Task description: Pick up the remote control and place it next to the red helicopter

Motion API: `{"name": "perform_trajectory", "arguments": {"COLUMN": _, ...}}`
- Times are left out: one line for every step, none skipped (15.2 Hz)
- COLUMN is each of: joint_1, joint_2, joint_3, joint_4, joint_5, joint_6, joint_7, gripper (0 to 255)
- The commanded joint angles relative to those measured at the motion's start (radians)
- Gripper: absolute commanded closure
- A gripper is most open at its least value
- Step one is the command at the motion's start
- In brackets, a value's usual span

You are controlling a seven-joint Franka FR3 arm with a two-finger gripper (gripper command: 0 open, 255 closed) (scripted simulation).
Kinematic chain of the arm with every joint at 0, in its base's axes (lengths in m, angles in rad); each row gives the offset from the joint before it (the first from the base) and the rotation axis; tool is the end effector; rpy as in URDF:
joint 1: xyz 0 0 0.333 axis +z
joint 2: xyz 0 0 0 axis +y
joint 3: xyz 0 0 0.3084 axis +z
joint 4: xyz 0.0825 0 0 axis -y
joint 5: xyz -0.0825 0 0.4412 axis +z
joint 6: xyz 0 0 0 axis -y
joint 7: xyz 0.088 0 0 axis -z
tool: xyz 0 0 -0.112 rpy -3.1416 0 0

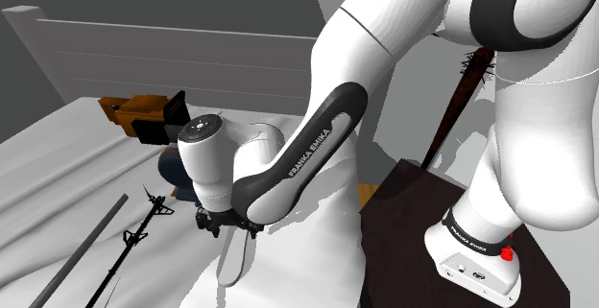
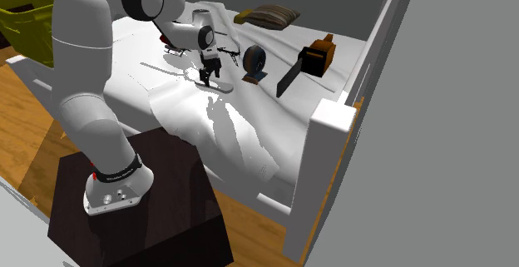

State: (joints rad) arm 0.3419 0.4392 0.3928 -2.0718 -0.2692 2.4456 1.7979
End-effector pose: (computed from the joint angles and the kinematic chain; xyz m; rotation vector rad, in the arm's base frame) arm 0.4563 0.4180 0.1722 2.8213 -1.3379 -0.0001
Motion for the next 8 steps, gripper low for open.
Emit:
{"name": "perform_trajectory", "arguments": {"joint_1": 0.000, "joint_2": 0.000, "joint_3": 0.000, "joint_4": 0.000, "joint_5": 0.000, "joint_6": 0.000, "joint_7": 0.000, "gripper": 0}}
{"name": "perform_trajectory", "arguments": {"joint_1": 0.000, "joint_2": 0.000, "joint_3": 0.000, "joint_4": 0.000, "joint_5": 0.000, "joint_6": 0.000, "joint_7": 0.000, "gripper": 0}}
{"name": "perform_trajectory", "arguments": {"joint_1": -0.008, "joint_2": -0.026, "joint_3": 0.011, "joint_4": 0.001, "joint_5": 0.016, "joint_6": -0.025, "joint_7": -0.011, "gripper": 0}}
{"name": "perform_trajectory", "arguments": {"joint_1": -0.015, "joint_2": -0.051, "joint_3": 0.021, "joint_4": 0.004, "joint_5": 0.032, "joint_6": -0.051, "joint_7": -0.021, "gripper": 0}}
{"name": "perform_trajectory", "arguments": {"joint_1": -0.021, "joint_2": -0.075, "joint_3": 0.030, "joint_4": 0.008, "joint_5": 0.047, "joint_6": -0.077, "joint_7": -0.031, "gripper": 0}}
{"name": "perform_trajectory", "arguments": {"joint_1": -0.026, "joint_2": -0.093, "joint_3": 0.036, "joint_4": 0.012, "joint_5": 0.060, "joint_6": -0.098, "joint_7": -0.039, "gripper": 0}}
{"name": "perform_trajectory", "arguments": {"joint_1": -0.026, "joint_2": -0.093, "joint_3": 0.036, "joint_4": 0.012, "joint_5": 0.060, "joint_6": -0.098, "joint_7": -0.040, "gripper": 0}}
{"name": "perform_trajectory", "arguments": {"joint_1": -0.026, "joint_2": -0.093, "joint_3": 0.036, "joint_4": 0.012, "joint_5": 0.060, "joint_6": -0.098, "joint_7": -0.040, "gripper": 0}}
